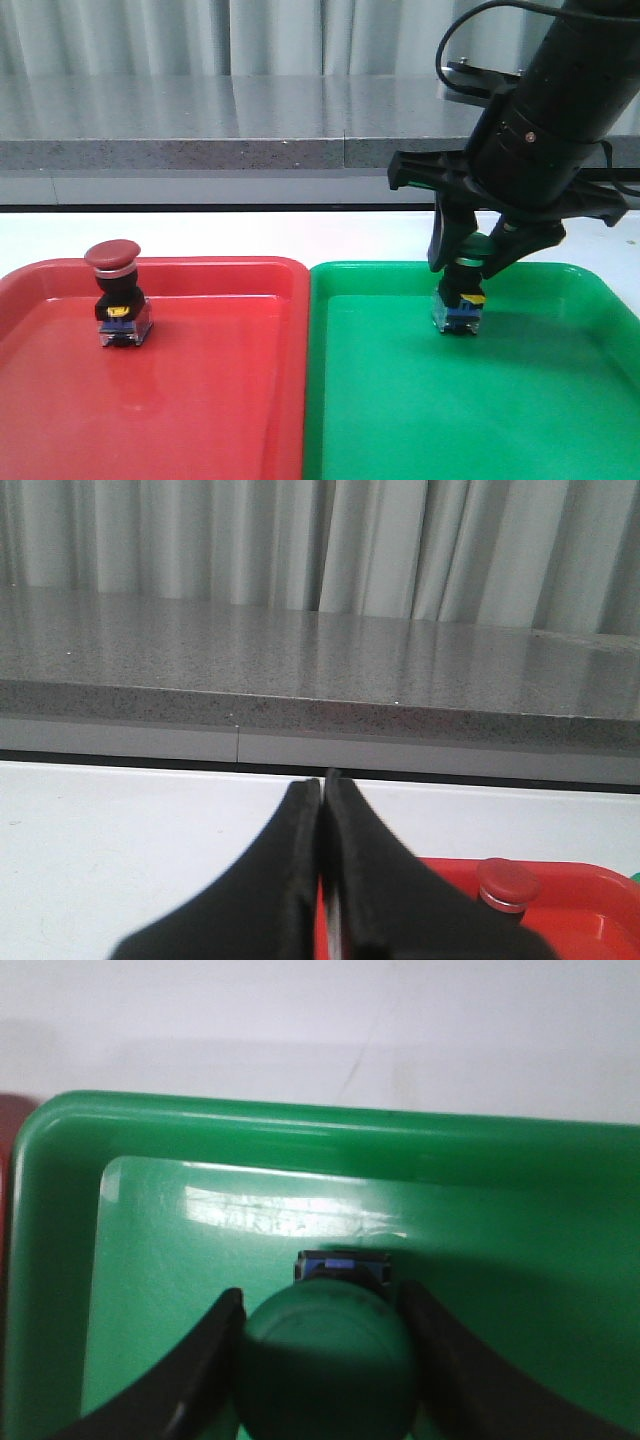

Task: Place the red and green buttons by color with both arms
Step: 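Move the button over the green tray and lower it down, then open the right gripper and raise it away from the button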

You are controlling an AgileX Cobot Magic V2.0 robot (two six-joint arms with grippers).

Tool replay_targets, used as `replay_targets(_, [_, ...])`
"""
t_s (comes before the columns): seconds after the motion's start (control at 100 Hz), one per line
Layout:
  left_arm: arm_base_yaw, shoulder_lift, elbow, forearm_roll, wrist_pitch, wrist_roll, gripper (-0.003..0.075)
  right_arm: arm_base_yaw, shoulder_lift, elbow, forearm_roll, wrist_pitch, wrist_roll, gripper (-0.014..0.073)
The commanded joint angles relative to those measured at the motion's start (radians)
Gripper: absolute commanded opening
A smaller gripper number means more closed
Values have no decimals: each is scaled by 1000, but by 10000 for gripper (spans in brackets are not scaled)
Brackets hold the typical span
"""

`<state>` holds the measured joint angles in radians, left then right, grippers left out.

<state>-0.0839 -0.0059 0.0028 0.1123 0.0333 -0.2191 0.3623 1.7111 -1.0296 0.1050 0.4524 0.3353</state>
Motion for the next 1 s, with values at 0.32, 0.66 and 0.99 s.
replay_targets(0.32, [2, -30, 40, 0, -81, -3, -19, 4, -41, -25, 1, -13, -1, 664])
replay_targets(0.66, [2, -30, 40, 0, -81, -3, -19, 1, -244, -25, -83, -55, -1, 664])
replay_targets(0.99, [2, -30, 40, 0, -81, -3, -20, -86, -534, -23, -303, 37, -1, 664])
